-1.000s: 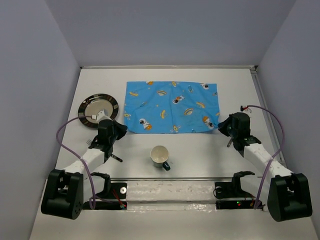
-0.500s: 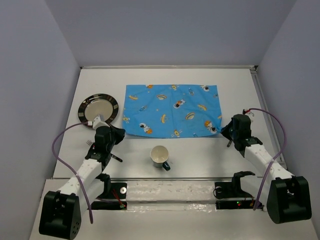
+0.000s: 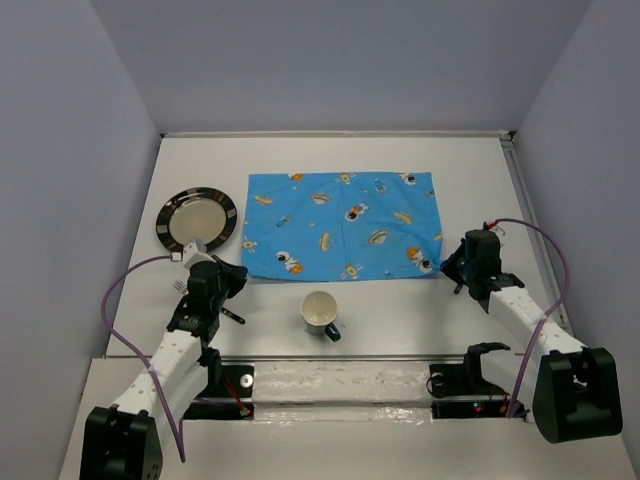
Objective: Set the dinner table for one person
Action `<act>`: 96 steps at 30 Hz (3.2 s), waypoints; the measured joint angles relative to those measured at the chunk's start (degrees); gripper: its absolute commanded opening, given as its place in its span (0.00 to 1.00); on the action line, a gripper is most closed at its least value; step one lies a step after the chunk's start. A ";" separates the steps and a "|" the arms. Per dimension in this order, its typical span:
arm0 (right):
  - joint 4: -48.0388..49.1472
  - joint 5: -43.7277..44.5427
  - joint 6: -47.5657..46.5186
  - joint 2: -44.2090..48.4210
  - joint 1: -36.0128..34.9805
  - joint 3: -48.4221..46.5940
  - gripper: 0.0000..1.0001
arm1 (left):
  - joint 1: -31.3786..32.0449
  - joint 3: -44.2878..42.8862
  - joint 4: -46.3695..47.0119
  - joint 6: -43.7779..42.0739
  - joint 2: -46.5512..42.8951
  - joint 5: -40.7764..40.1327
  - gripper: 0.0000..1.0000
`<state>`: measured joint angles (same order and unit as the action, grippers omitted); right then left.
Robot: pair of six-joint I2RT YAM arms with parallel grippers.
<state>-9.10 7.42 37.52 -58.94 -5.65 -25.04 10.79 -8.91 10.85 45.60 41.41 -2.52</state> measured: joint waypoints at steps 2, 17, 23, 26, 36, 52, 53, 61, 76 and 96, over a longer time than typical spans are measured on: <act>-0.37 -0.35 -0.02 0.55 0.00 0.00 0.00 | 0.00 0.00 -0.85 -0.02 -1.73 -0.59 0.00; -2.51 -1.77 -0.42 1.27 0.00 0.00 0.14 | -0.02 0.00 -3.08 -0.57 -2.16 -2.45 0.44; -3.52 -3.23 -1.73 1.22 0.02 -1.11 0.56 | -0.02 -0.15 -3.45 -0.76 -3.06 -2.51 0.73; -3.78 -3.87 -2.64 1.70 0.02 -2.01 0.61 | -0.02 -1.64 -4.31 -1.22 -2.80 -2.82 0.79; -3.67 -8.00 -4.39 6.29 -0.02 -8.04 0.57 | -0.22 -13.16 -1.81 -3.23 2.84 -6.71 0.82; 6.64 -16.85 -3.45 -0.70 -2.86 -4.59 0.14 | -18.91 -13.42 6.80 3.63 17.00 -5.49 0.79; 7.21 -17.25 -3.48 -0.76 -3.61 -4.52 0.15 | -19.45 -13.42 7.41 3.96 17.73 -5.55 0.77; 10.49 -21.66 -3.89 -3.34 -6.62 -4.52 0.20 | -21.88 -13.40 10.78 8.07 28.61 -4.98 0.73; 11.17 -23.43 -4.28 -3.41 -7.19 -4.57 0.22 | -24.02 -12.90 19.28 12.33 38.58 -3.30 0.56; 11.21 -23.98 -4.52 -4.55 -8.31 -6.54 0.22 | -24.39 -13.44 30.73 14.21 39.26 -0.39 0.00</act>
<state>2.11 -16.56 32.99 -63.48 -13.96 -31.57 -13.61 -22.35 41.58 59.81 80.66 -2.92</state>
